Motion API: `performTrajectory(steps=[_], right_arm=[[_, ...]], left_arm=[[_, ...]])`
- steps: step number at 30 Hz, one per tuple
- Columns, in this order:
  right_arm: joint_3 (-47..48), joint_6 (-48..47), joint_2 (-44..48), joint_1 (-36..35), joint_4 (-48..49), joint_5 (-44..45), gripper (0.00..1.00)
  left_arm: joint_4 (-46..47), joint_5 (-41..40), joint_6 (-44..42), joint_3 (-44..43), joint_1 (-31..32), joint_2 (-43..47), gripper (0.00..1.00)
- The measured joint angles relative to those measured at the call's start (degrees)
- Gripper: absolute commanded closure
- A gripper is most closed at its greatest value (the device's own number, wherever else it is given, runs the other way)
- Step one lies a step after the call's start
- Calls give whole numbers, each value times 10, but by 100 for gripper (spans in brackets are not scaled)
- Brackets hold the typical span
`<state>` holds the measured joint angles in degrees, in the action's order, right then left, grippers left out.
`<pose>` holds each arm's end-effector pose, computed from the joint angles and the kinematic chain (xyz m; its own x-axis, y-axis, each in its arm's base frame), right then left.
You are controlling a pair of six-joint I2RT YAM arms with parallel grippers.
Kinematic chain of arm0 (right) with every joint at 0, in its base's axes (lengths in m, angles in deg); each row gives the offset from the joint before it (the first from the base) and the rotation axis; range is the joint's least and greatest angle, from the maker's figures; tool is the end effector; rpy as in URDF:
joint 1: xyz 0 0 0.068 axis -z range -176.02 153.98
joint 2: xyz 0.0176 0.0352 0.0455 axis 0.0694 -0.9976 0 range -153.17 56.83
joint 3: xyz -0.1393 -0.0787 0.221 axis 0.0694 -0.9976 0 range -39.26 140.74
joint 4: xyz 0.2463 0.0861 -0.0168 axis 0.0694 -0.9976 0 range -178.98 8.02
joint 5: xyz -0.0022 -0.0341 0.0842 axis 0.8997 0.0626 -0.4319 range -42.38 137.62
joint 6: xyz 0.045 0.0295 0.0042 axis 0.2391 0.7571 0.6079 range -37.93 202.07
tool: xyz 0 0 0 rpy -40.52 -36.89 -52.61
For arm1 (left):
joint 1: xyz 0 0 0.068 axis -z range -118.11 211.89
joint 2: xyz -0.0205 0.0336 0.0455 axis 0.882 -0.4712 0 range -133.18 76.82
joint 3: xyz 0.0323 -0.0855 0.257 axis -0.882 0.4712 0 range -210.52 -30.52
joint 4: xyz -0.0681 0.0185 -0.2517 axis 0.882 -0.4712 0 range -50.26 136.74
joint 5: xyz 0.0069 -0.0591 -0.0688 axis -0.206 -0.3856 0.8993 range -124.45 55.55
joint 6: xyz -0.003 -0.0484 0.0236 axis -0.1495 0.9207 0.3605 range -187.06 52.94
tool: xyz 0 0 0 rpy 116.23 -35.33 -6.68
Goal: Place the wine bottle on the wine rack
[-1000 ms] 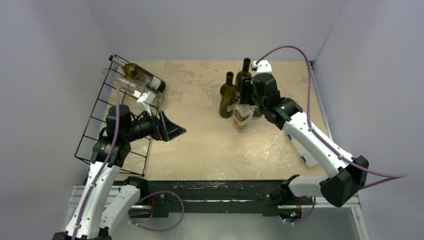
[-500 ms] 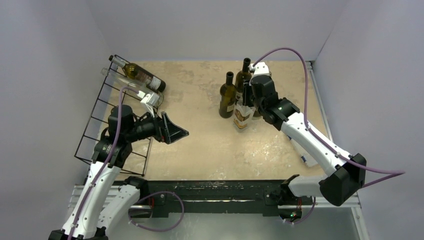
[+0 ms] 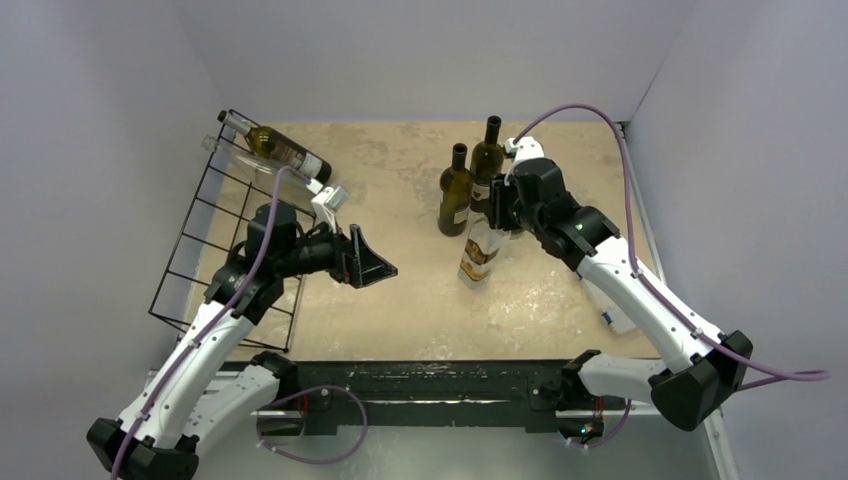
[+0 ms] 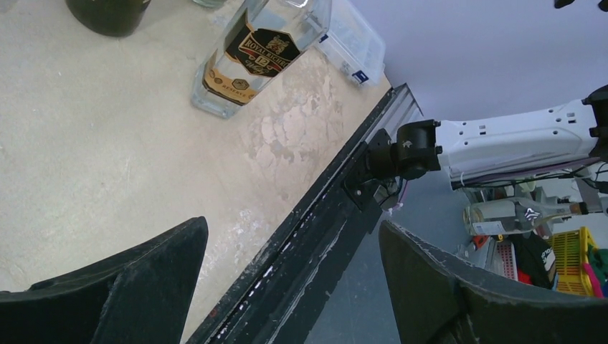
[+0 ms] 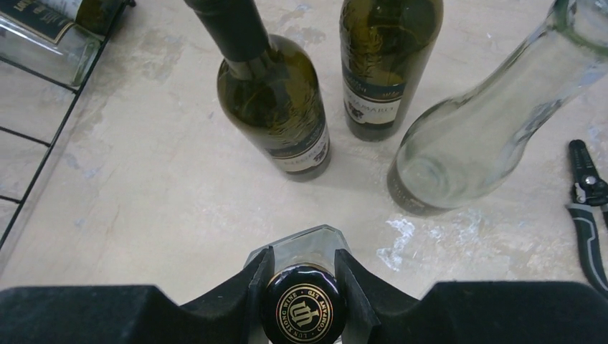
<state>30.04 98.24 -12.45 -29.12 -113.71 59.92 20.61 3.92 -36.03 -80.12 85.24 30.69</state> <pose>0.2255 0.1378 0.3633 -0.5292 -0.0202 -0.8482 -0.2440 0.9611 0.1293 0.1491 -0.0885 0.3392 -0.7343 -0.1232 -0.6675 0.5347 0.5008 -0.6806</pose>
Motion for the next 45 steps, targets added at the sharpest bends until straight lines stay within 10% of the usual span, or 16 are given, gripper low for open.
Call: performTrajectory(steps=[20, 45], right_arm=[[30, 104, 3, 0, -30, -181, 100], [4, 158, 3, 0, 24, -249, 100]], left_arm=[[30, -397, -84, -80, 325, -135, 0], [92, -487, -78, -115, 350, -269, 1]])
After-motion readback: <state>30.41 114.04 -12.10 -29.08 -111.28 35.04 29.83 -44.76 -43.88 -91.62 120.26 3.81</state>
